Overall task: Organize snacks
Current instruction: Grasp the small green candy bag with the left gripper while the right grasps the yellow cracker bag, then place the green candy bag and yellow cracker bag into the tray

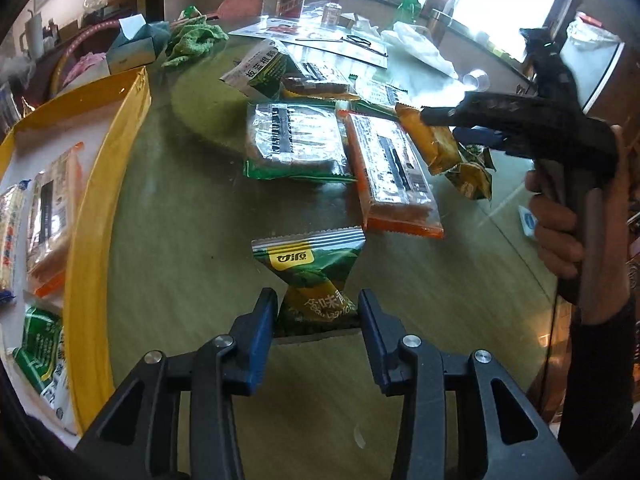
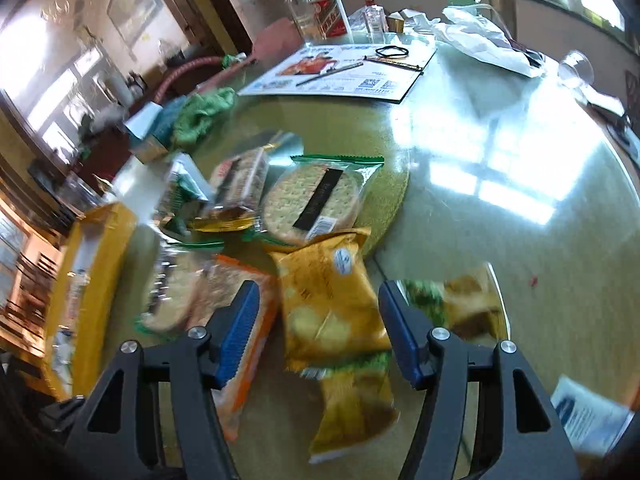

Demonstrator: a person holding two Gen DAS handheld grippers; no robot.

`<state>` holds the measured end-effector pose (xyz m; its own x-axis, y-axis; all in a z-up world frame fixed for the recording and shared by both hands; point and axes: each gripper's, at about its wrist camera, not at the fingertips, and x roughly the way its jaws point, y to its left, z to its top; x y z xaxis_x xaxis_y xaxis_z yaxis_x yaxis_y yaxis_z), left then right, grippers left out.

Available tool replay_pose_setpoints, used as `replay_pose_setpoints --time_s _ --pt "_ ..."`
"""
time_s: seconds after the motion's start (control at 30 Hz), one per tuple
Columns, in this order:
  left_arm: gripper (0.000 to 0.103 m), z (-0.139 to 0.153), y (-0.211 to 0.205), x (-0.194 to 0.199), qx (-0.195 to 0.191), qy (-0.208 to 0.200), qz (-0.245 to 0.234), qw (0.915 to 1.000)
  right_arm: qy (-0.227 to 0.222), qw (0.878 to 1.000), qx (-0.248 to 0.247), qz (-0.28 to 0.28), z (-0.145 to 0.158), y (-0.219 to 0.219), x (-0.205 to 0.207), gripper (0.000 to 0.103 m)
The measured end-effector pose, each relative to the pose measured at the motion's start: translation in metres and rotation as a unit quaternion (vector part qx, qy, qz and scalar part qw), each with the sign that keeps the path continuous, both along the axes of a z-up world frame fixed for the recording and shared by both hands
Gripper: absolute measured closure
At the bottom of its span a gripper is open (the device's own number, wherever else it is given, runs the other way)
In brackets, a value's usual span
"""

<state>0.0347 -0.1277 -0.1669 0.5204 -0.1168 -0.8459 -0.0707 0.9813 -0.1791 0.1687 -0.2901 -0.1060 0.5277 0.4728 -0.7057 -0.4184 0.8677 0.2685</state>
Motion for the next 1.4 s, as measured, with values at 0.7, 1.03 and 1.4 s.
replay_pose_setpoints --time_s 0.7,1.03,1.4 --pt "0.066 0.061 0.041 -0.062 -0.071 -0.105 0.024 0.9917 -0.084 0.985 0.135 0.058 0.061 0.010 -0.127 0.056" --pt "0.066 0.086 0.139 -0.124 -0.079 -0.130 0.122 0.9807 -0.066 0.976 0.115 0.171 0.065 0.125 -0.180 0.057" --pt "0.066 0.095 0.254 -0.068 -0.057 -0.122 0.180 0.9744 -0.017 0.982 0.071 0.176 0.055 0.229 -0.132 0.057"
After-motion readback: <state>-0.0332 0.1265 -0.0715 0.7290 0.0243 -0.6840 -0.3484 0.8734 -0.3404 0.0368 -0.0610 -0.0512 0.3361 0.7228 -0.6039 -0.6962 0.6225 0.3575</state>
